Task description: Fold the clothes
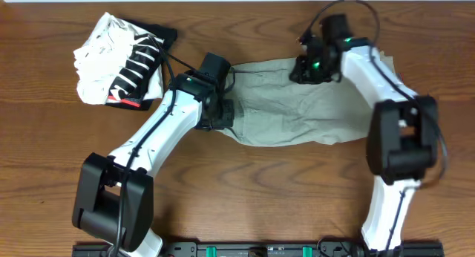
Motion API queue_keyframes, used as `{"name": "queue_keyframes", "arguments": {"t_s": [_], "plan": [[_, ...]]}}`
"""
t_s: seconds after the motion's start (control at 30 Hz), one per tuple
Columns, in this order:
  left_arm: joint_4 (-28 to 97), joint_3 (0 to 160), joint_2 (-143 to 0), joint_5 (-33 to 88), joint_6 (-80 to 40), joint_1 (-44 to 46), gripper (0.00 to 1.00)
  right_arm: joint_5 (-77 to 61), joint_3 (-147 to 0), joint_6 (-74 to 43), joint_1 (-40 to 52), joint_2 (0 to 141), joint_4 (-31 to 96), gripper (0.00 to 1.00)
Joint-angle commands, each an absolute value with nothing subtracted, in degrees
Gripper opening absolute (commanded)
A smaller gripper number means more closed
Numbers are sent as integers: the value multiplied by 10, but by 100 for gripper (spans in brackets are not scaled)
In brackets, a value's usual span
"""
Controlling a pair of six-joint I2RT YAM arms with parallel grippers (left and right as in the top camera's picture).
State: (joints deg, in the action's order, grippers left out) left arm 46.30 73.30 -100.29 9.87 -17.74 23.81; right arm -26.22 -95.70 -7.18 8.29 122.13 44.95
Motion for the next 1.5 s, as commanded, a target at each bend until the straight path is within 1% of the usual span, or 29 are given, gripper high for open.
{"name": "queue_keyframes", "arguments": {"t_s": [0.0, 0.07, 0.2, 0.3, 0.47, 0.63, 0.87, 1.0, 1.07, 1.2, 1.37, 1.47], "plan": [[467, 730, -999, 76, -172, 239, 6, -254, -983, -72, 69, 1114, 512, 8], [467, 730, -999, 76, -172, 239, 6, -226, -983, -72, 68, 1084, 578, 2], [465, 730, -999, 76, -172, 239, 6, -177, -979, -72, 76, 1060, 681, 1], [462, 730, -999, 74, -172, 239, 6, -166, -959, -67, 88, 1061, 710, 2], [462, 730, -999, 68, -172, 239, 6, -148, -876, -69, 109, 1061, 694, 1], [462, 730, -999, 68, -172, 238, 6, -148, -778, -83, 114, 1061, 636, 1], [460, 730, -999, 68, -172, 238, 6, -148, -638, -92, 114, 1061, 493, 1], [460, 730, -999, 54, -172, 238, 6, -148, -579, -94, 114, 1061, 401, 2], [460, 730, -999, 48, -172, 238, 6, -148, -561, -105, 114, 1061, 374, 2], [461, 733, -987, 29, -171, 238, 6, -180, -574, -113, 114, 1057, 387, 1], [463, 739, -939, -28, -171, 238, 6, -190, -642, -101, 114, 1023, 462, 1], [469, 739, -906, -75, -149, 238, 6, -188, -684, -95, 107, 993, 505, 1]]}}
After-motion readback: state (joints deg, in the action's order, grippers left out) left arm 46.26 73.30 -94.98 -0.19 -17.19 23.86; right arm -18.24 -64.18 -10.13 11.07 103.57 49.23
